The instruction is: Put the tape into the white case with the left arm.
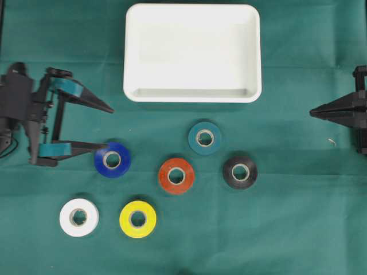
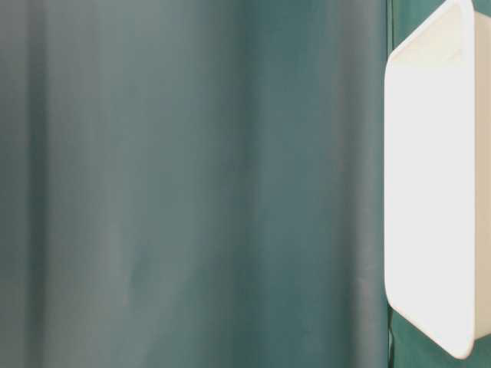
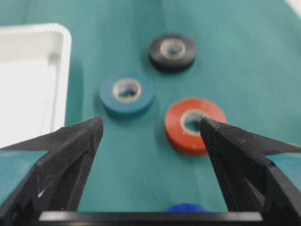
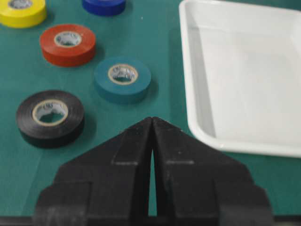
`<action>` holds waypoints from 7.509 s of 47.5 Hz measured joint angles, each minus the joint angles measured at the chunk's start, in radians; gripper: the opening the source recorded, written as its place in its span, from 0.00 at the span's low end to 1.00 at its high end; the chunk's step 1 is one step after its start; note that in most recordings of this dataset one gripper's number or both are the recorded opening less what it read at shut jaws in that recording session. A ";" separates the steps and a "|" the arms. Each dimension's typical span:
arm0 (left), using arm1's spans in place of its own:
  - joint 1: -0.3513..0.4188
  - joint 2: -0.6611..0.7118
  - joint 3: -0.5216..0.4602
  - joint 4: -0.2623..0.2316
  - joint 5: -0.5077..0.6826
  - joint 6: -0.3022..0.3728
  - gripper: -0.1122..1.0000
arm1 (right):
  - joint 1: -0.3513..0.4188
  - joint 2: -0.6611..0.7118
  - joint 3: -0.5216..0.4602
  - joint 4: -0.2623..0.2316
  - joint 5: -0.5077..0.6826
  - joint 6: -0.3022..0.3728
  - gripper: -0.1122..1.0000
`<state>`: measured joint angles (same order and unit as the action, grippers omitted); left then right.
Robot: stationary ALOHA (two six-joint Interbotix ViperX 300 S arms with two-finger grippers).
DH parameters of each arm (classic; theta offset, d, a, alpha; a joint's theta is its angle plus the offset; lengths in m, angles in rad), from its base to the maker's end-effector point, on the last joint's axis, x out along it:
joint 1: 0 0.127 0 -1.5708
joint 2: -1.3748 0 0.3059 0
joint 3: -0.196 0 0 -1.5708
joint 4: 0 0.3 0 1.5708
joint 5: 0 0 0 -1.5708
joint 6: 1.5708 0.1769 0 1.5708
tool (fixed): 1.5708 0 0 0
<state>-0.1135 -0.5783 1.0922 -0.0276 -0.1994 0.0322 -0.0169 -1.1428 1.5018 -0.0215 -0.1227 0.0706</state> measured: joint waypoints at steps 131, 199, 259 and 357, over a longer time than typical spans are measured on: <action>-0.038 0.834 -0.701 0.002 0.196 0.009 0.99 | 0.000 -0.026 0.044 -0.008 0.000 0.000 0.02; -0.086 1.097 -1.026 0.002 0.354 0.009 0.99 | -0.002 -0.028 0.046 -0.009 0.000 0.000 0.02; -0.078 1.026 -1.012 0.005 0.437 0.009 0.33 | -0.002 -0.028 0.061 -0.011 -0.023 0.002 0.02; 0.299 0.946 -0.922 0.009 0.393 0.209 0.33 | -0.002 -0.034 0.064 -0.011 -0.023 0.002 0.02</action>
<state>0.1856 0.3682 0.1703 -0.0184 0.1933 0.2408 -0.0184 -1.1766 1.5662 -0.0322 -0.1457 0.0721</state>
